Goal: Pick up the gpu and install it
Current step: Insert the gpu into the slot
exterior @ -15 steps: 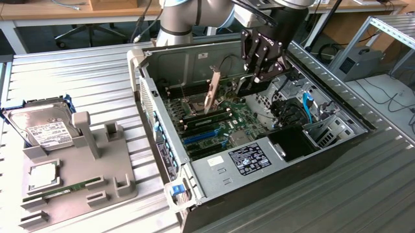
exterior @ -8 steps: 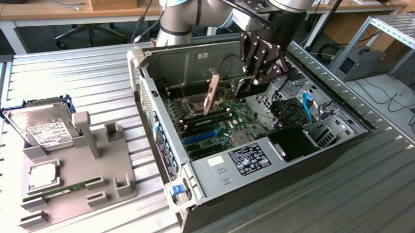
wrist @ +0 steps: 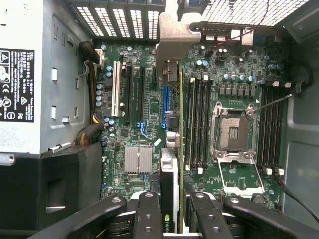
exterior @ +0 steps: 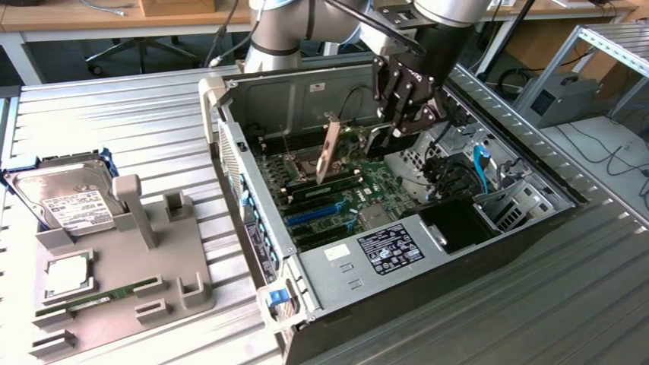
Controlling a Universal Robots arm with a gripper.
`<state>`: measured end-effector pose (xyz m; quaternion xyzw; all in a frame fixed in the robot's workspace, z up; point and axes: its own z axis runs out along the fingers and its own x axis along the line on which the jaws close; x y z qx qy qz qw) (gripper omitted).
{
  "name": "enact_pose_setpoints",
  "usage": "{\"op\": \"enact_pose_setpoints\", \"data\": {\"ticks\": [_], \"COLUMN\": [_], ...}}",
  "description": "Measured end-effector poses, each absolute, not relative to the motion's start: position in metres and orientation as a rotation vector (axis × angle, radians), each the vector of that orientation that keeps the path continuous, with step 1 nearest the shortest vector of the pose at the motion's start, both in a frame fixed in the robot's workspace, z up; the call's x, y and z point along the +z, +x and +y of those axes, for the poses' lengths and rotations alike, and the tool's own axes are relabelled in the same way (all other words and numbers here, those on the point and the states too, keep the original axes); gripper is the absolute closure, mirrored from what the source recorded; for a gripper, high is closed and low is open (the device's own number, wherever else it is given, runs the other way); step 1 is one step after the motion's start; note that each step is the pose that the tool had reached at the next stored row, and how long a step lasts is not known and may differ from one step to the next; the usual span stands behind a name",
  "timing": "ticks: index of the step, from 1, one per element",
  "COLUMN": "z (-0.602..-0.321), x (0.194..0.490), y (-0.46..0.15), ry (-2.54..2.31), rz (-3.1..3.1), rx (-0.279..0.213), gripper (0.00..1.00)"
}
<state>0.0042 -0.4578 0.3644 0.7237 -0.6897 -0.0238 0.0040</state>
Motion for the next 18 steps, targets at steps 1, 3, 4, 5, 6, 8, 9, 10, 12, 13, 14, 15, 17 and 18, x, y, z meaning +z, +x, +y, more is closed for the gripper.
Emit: {"op": "enact_pose_setpoints", "data": {"ticks": [1,3,4,5,6,8,9,10,12,13,14,15,17,18], "z": [-0.458,-0.458,-0.458,-0.458,-0.458,-0.458,-0.458,-0.458,-0.458,-0.458,-0.458,-0.458,-0.458,-0.458], "x": [0.363,0.361,0.359,0.357,0.356,0.354,0.353,0.352,0.350,0.349,0.347,0.345,0.342,0.342], "y": [0.004,0.003,0.002,0.001,0.000,-0.001,-0.001,-0.002,-0.003,-0.003,-0.004,-0.006,-0.007,-0.008], "ry": [2.268,2.269,2.269,2.270,2.271,2.271,2.272,2.272,2.273,2.274,2.274,2.276,2.277,2.277], "rz": [-2.161,-2.162,-2.163,-2.164,-2.164,-2.165,-2.165,-2.165,-2.166,-2.166,-2.167,-2.169,-2.169,-2.169], "rx": [-0.074,-0.073,-0.071,-0.070,-0.069,-0.068,-0.067,-0.066,-0.065,-0.064,-0.063,-0.061,-0.060,-0.059], "gripper": [0.73,0.73,0.73,0.73,0.73,0.73,0.73,0.73,0.73,0.73,0.73,0.73,0.73,0.73]}}
